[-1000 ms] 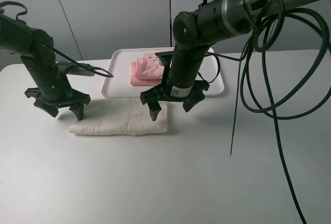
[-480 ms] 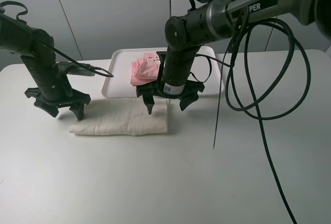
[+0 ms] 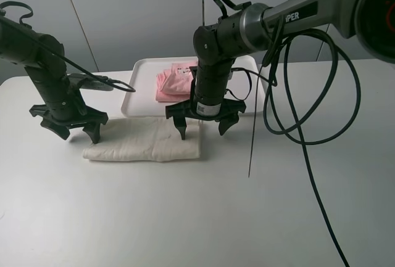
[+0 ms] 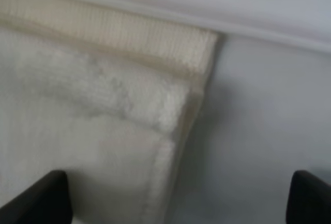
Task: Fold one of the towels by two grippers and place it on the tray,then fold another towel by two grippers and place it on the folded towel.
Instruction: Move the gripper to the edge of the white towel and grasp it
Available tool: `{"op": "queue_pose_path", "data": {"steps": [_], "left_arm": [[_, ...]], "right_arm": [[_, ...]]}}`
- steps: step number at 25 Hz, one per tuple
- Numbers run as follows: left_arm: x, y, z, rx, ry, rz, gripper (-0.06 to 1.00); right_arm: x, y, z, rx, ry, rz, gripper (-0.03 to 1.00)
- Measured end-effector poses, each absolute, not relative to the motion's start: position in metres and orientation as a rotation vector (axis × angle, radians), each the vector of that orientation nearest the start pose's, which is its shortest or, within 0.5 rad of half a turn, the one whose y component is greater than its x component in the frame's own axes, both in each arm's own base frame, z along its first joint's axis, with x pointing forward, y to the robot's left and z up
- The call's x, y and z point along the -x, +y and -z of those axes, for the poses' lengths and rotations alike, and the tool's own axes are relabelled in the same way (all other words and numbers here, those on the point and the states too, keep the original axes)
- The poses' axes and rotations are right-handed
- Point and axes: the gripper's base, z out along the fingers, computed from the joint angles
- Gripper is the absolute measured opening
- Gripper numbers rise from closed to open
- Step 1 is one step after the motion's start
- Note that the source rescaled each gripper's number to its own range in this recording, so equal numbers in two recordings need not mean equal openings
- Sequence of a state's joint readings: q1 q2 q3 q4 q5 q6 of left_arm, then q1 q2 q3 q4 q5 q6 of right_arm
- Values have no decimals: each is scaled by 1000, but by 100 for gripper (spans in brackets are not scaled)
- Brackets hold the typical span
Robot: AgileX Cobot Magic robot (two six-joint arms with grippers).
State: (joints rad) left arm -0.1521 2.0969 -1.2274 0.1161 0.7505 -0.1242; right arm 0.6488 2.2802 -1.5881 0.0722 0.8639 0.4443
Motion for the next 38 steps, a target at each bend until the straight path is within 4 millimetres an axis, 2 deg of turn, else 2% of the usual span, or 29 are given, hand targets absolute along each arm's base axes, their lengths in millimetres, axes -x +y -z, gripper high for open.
{"op": "queue_pose_path", "data": {"steps": [6, 18, 32, 35, 38], "left_arm": [[-369, -49, -96, -172, 3086, -116, 90], [-369, -49, -96, -175, 3086, -116, 90], [-369, -49, -96, -175, 3086, -116, 90], [-369, -49, -96, -175, 3086, -116, 90], [-369, -49, -96, -175, 3086, -116, 90]], "right_arm": [[-349, 270, -97, 243, 3068, -147, 82], [-342, 276, -90, 299, 3096, -131, 81], [-326, 295, -83, 448, 3075, -73, 76], [-325, 297, -83, 458, 3075, -69, 71], [-325, 298, -82, 456, 3073, -78, 57]]}}
